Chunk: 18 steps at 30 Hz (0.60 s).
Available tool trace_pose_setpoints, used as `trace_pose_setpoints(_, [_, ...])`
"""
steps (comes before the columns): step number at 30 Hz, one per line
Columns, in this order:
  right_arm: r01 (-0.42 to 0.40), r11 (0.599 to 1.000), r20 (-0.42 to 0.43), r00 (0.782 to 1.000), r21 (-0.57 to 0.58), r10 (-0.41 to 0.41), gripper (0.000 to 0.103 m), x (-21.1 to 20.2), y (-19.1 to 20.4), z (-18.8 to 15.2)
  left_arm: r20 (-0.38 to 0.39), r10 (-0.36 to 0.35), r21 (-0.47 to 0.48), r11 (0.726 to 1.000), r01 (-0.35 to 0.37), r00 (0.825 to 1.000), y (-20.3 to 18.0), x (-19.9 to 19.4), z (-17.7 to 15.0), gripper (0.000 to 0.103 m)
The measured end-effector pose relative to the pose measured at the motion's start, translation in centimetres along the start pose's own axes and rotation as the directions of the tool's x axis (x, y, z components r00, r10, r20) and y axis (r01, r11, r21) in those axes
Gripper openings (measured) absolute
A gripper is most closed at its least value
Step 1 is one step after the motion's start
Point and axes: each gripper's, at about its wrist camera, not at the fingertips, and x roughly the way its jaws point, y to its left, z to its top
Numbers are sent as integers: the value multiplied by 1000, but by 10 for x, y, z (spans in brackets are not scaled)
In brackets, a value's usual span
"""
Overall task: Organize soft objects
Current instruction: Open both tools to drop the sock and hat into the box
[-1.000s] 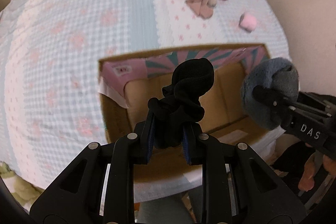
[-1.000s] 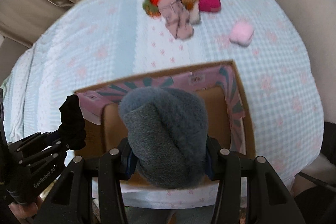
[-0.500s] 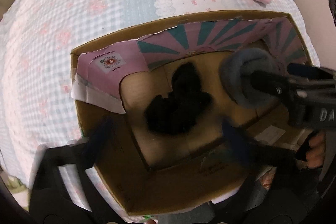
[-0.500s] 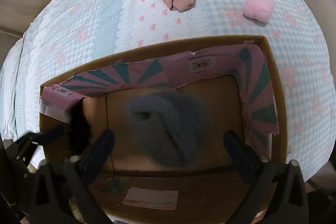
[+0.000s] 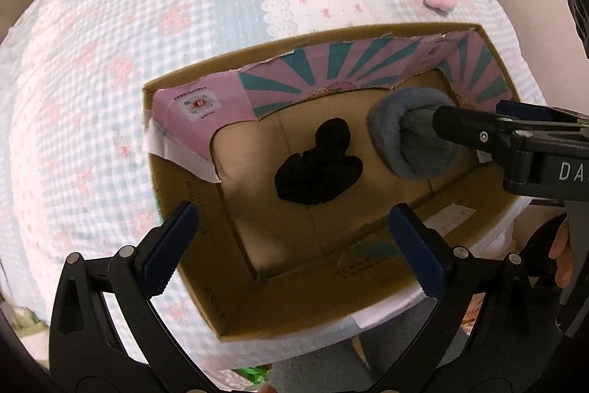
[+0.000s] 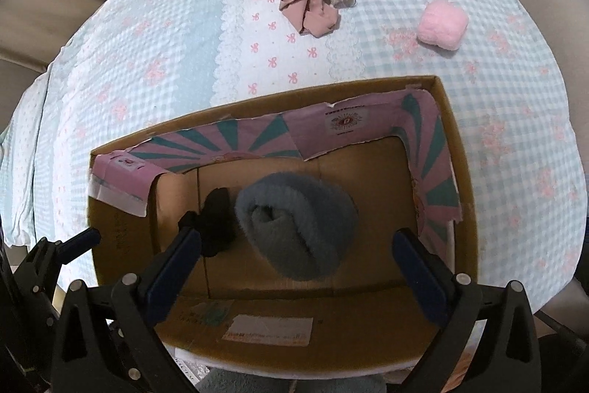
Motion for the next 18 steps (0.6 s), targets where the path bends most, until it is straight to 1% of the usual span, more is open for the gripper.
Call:
trace_pose_setpoints(5, [11,1000,28,1000,-20,-10,103,-19,8,-4,29,-3,-12,1000,3,1000,1,-21,-5,103])
trace_pose_setpoints(10, [11,999,70,997,-38,-8,103,-53,15,-11,61,-6,-27,1000,7,998,0,-49,-12,103])
trace_pose_setpoints(15, [19,998,141,990,-52,-11,103,-101,21,-19,114,-9,-51,999,15,993,-2,-87,-15,103])
trace_pose_setpoints(18, [31,998,187,982,-48,-21,103,-134,21,-23,157,-6,-68,998,16,988,-4,-114,-17,103])
